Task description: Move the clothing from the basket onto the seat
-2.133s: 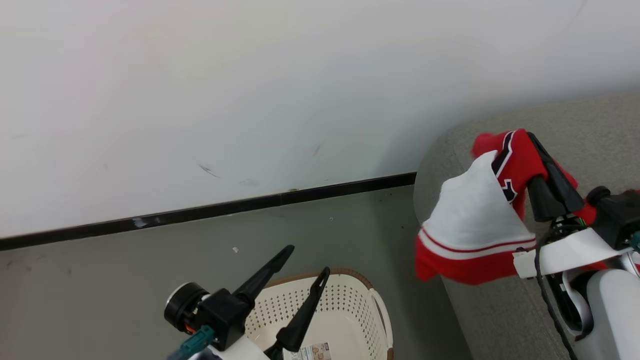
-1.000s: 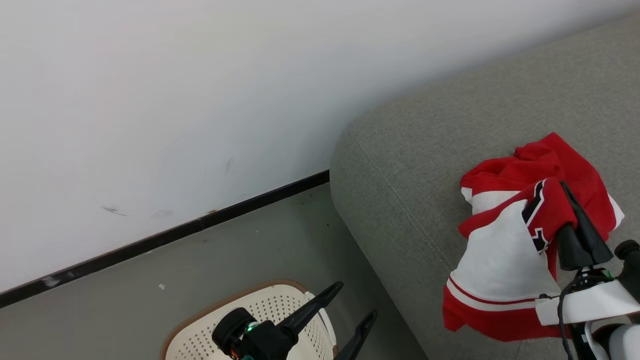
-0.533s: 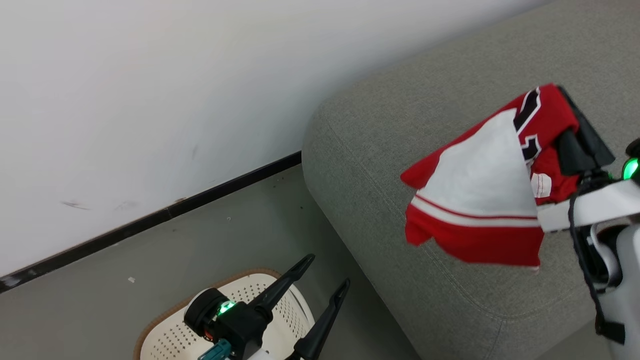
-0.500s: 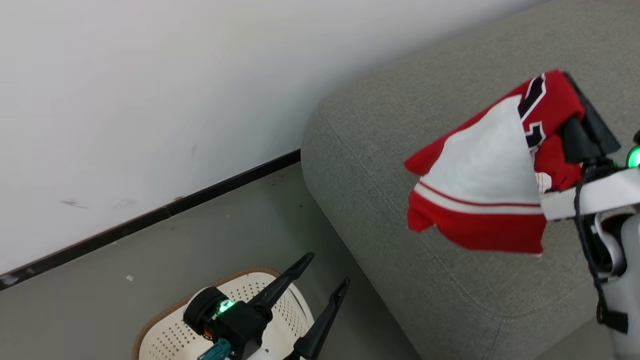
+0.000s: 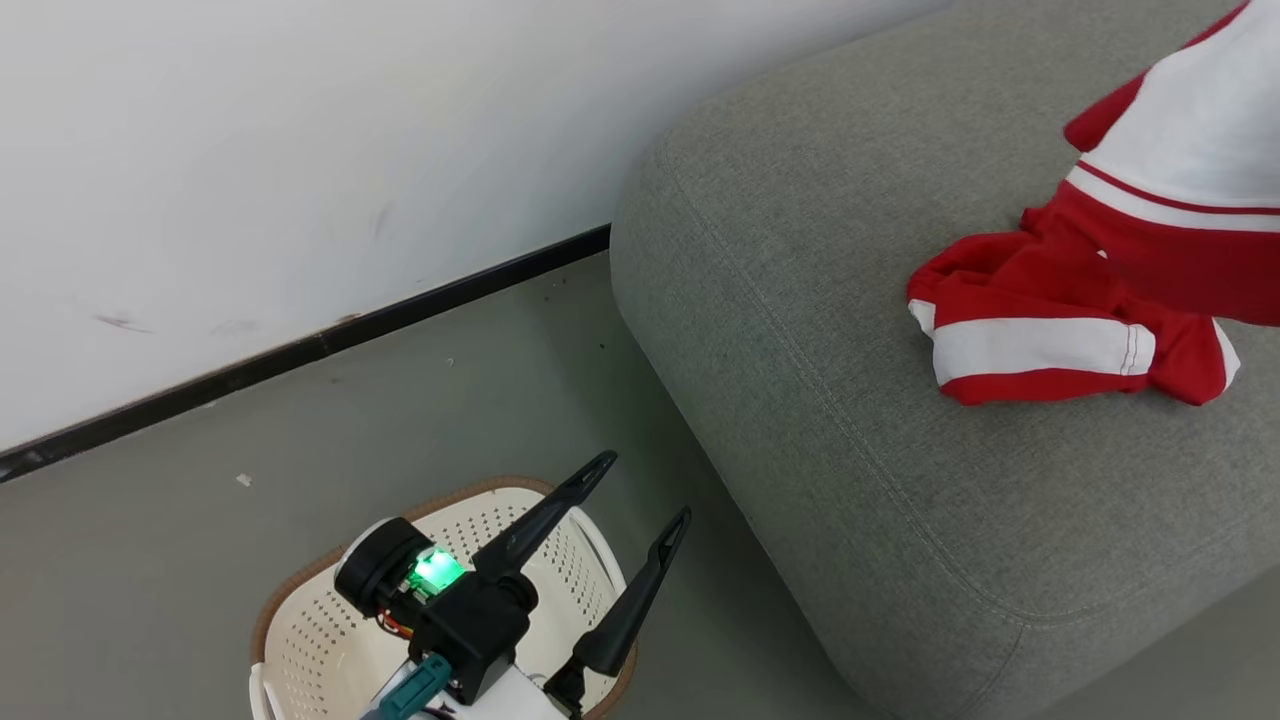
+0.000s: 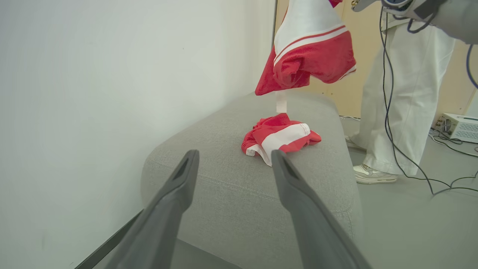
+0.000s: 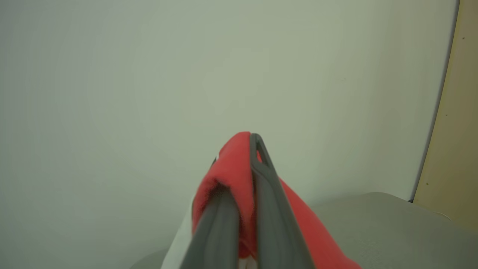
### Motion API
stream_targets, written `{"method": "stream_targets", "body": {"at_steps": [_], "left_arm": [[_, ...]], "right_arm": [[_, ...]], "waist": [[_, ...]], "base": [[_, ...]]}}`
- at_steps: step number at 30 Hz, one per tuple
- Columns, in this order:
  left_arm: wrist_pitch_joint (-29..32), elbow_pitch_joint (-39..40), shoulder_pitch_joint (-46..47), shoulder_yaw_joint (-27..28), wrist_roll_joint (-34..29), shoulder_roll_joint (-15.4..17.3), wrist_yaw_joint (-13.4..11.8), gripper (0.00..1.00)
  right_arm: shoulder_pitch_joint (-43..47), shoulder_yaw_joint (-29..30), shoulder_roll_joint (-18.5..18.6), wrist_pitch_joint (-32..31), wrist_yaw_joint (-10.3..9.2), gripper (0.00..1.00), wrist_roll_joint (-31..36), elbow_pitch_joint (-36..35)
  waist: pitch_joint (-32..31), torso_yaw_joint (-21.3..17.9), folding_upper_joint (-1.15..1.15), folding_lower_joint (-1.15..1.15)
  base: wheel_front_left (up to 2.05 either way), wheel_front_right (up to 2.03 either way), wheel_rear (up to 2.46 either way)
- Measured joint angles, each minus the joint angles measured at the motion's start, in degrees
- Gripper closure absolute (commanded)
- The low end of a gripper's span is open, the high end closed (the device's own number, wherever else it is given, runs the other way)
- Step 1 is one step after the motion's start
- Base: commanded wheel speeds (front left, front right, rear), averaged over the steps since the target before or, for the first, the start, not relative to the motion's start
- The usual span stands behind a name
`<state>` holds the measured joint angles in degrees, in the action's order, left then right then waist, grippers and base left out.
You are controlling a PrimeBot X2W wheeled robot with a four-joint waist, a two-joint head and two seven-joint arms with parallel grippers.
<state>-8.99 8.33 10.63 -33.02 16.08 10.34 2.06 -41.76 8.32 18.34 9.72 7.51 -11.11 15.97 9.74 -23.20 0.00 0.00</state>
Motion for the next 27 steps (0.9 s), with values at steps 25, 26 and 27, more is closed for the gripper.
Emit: {"method": "stream_targets", "body": {"at_steps": [25, 26, 27], "left_arm": [[4.9, 5.4, 6.7, -0.9, -2.1, 1.0, 0.1, 0.00], [4.9, 5.4, 6.7, -0.8, -2.1, 1.0, 0.1, 0.00], [4.9, 5.4, 6.7, -0.7, -2.1, 1.1, 0.2, 0.00]], "right_arm": [[3.5, 1.6, -0.5, 4.4, 0.03, 1.00, 0.4, 16.3], [4.2, 1.6, -1.0, 4.5, 0.03, 1.00, 0.4, 16.5], [4.9, 1.7, -1.5, 4.5, 0.03, 1.00, 0.4, 16.7]], "waist": [[11.1, 3.1, 0.00, 0.00], [11.5, 3.0, 0.00, 0.00], [11.8, 2.8, 0.00, 0.00]], "base": [[0.00, 0.00, 0.00], [0.00, 0.00, 0.00], [0.00, 0.00, 0.00]]}}
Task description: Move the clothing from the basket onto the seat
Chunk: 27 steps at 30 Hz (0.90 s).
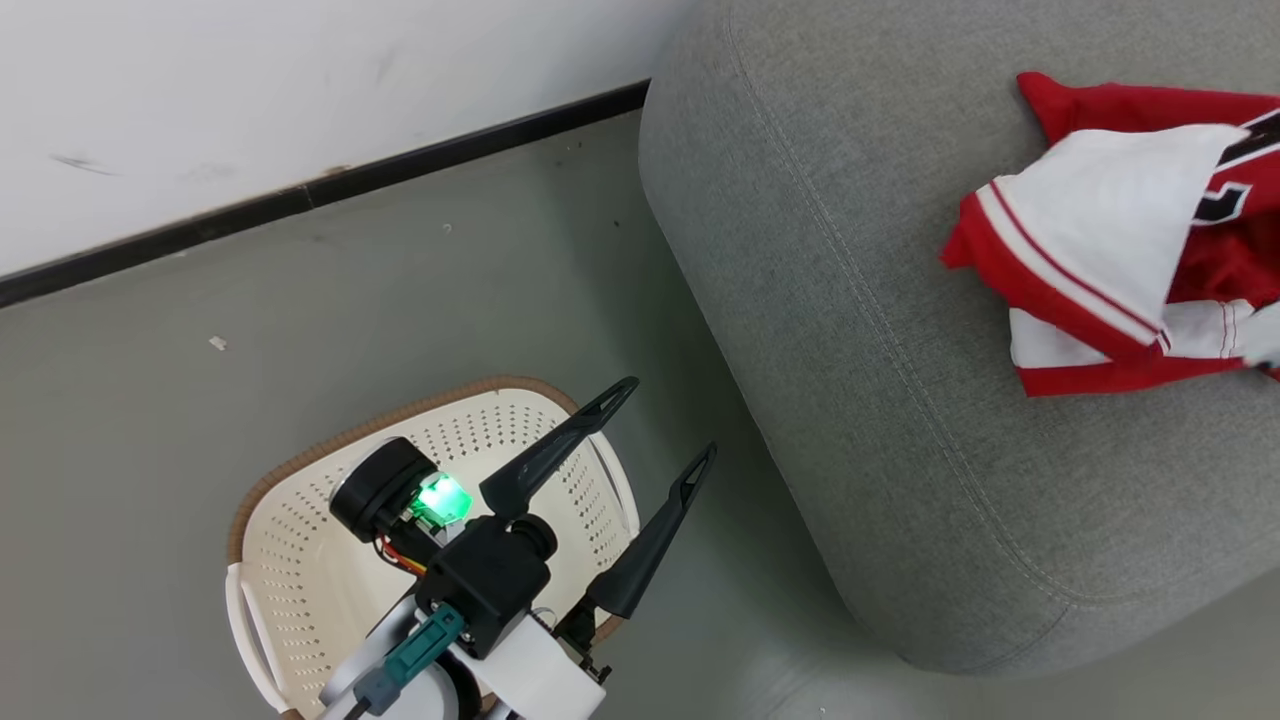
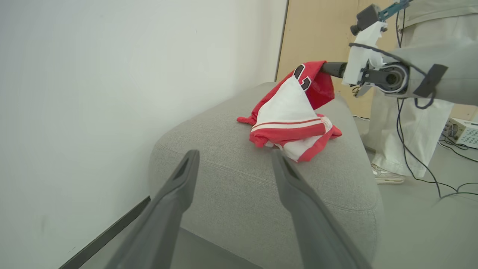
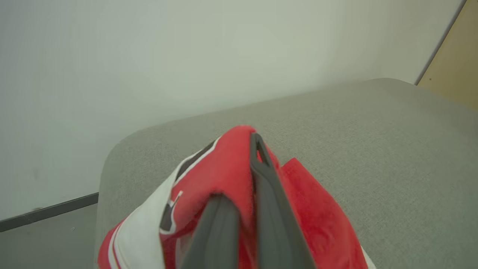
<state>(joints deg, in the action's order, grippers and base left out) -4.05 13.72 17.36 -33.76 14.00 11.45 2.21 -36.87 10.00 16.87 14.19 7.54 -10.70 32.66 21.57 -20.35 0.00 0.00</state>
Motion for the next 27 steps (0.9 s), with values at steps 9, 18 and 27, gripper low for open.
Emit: {"method": "stream_targets", "body": {"at_steps": [9, 18, 27], "left_arm": [[-0.1, -1.5, 0.2, 1.6, 0.1, 1.3, 0.0, 0.00], [-0.1, -1.8, 0.2, 1.6, 0.6, 1.1, 0.0, 0.00], [-1.1, -1.8, 0.2, 2.5, 1.2, 0.6, 0.0, 0.00]], "right_arm": [[5.4, -0.5, -3.4, 0.0, 0.00, 1.00, 0.2, 1.3], [7.8, 2.2, -4.0, 0.0, 0.00, 0.17, 0.2, -2.2], [11.3, 3.9, -4.3, 0.0, 0.00, 0.00, 1.3, -4.2]], "waist": [[0.9, -2.3, 0.00, 0.00], [0.4, -2.6, 0.00, 0.00], [-0.5, -2.4, 0.00, 0.00]], "base": [[0.00, 0.00, 0.00], [0.00, 0.00, 0.00], [0.00, 0.00, 0.00]]}}
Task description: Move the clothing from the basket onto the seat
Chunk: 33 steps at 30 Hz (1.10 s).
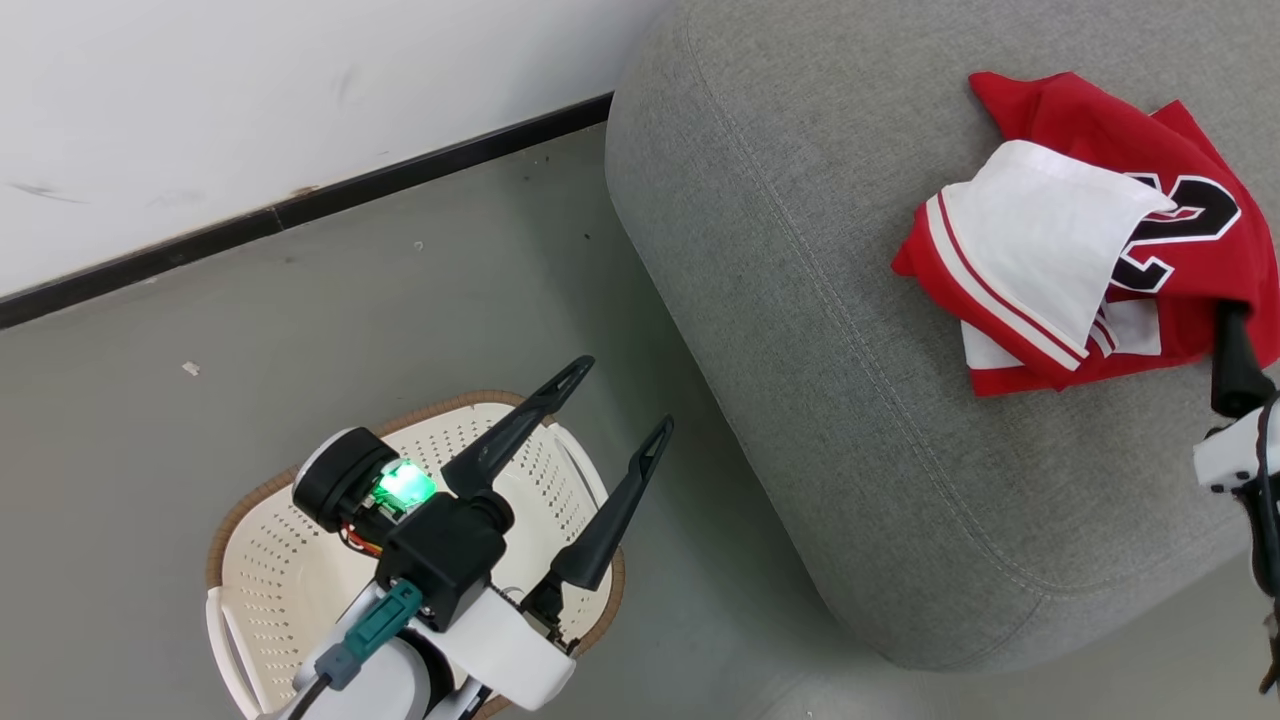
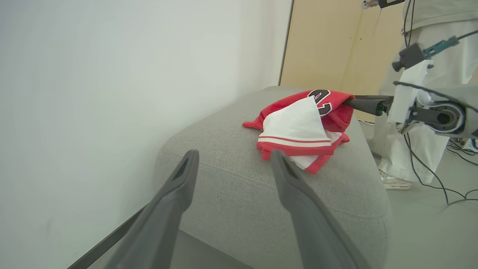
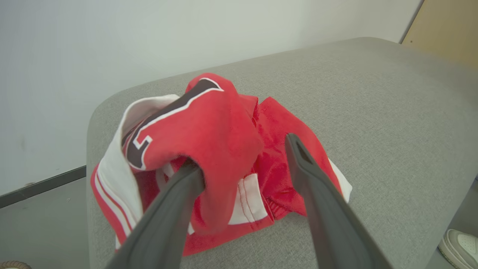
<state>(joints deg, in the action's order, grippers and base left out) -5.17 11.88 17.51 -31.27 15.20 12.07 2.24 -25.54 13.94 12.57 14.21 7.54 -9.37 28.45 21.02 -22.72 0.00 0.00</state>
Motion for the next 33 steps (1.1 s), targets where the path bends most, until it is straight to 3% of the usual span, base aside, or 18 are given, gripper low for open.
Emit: {"method": "stream_targets", "body": {"at_steps": [16, 27, 33], "left_arm": [[-2.8, -2.0, -0.7, 5.2, 1.0, 0.3, -2.7, 0.00], [-5.7, -3.3, -4.6, 10.9, 2.5, 1.2, -6.1, 0.00], [-6.8, -3.7, -7.8, 14.2, 3.4, 1.5, -8.2, 0.00]], "right_arm": [[10.7, 1.9, -5.1, 0.0, -0.02, 0.00, 1.5, -7.8], [11.1, -3.5, -6.1, 0.0, -0.03, 0.00, 3.8, -16.5], [10.9, -7.5, -6.2, 0.0, -0.03, 0.00, 5.1, -17.9]], "waist": [[-2.6, 1.1, 0.00, 0.00], [-4.9, 2.9, 0.00, 0.00], [-6.1, 5.0, 0.00, 0.00]], "base": [[0.00, 0.00, 0.00], [0.00, 0.00, 0.00], [0.00, 0.00, 0.00]]}}
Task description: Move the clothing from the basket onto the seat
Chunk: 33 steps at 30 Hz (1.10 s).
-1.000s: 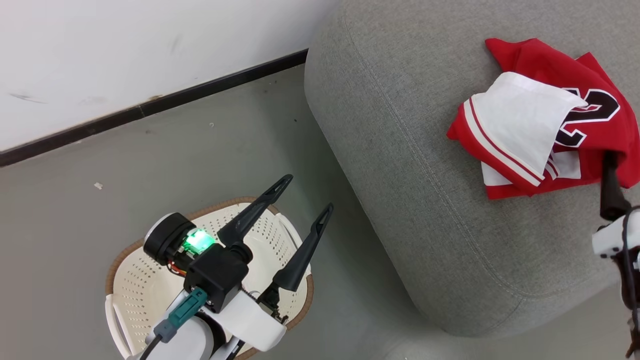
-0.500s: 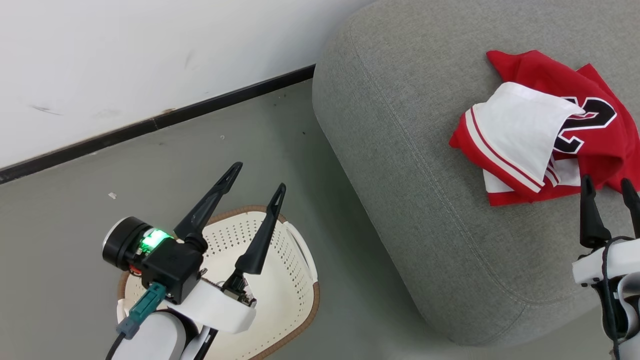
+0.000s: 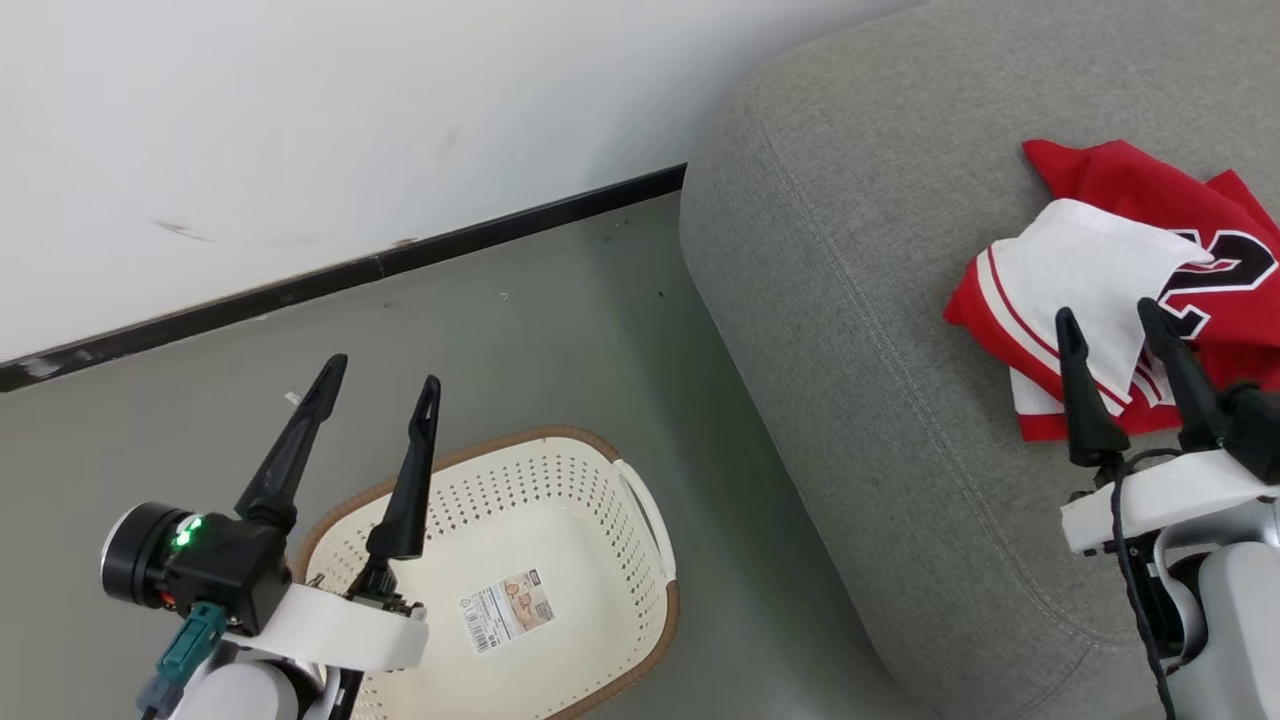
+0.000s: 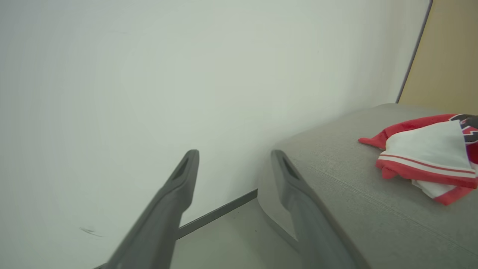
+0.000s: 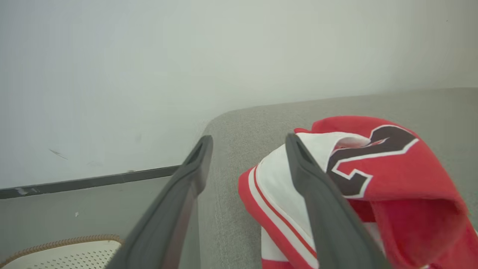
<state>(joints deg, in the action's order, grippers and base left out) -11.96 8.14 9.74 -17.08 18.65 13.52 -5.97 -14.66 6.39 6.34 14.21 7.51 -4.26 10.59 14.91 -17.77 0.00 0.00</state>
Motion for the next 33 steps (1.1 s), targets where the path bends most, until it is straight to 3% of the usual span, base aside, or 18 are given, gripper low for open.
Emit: {"method": "stream_targets", "body": {"at_steps": [10, 23, 33], "left_arm": [[-1.3, -1.6, -4.7, 3.0, 1.7, -0.7, -2.4, 0.00], [-1.8, -5.3, -8.8, 6.3, 3.6, -2.3, -3.8, 0.00], [-2.3, -6.7, -10.5, 7.3, 3.4, -2.9, -4.5, 0.00]], "right_arm": [[-2.3, -5.5, -0.8, 0.2, 0.00, 0.00, 0.8, -2.5], [-1.9, -7.7, -1.1, 0.2, 0.00, 0.00, 2.5, -4.7], [4.4, -8.8, -2.7, 0.3, 0.00, 0.00, 3.2, -6.2]], "waist": [[-2.1, 4.2, 0.00, 0.00], [-5.6, 9.6, 0.00, 0.00], [-8.8, 13.2, 0.00, 0.00]], "base": [[0.00, 0.00, 0.00], [0.00, 0.00, 0.00], [0.00, 0.00, 0.00]]}}
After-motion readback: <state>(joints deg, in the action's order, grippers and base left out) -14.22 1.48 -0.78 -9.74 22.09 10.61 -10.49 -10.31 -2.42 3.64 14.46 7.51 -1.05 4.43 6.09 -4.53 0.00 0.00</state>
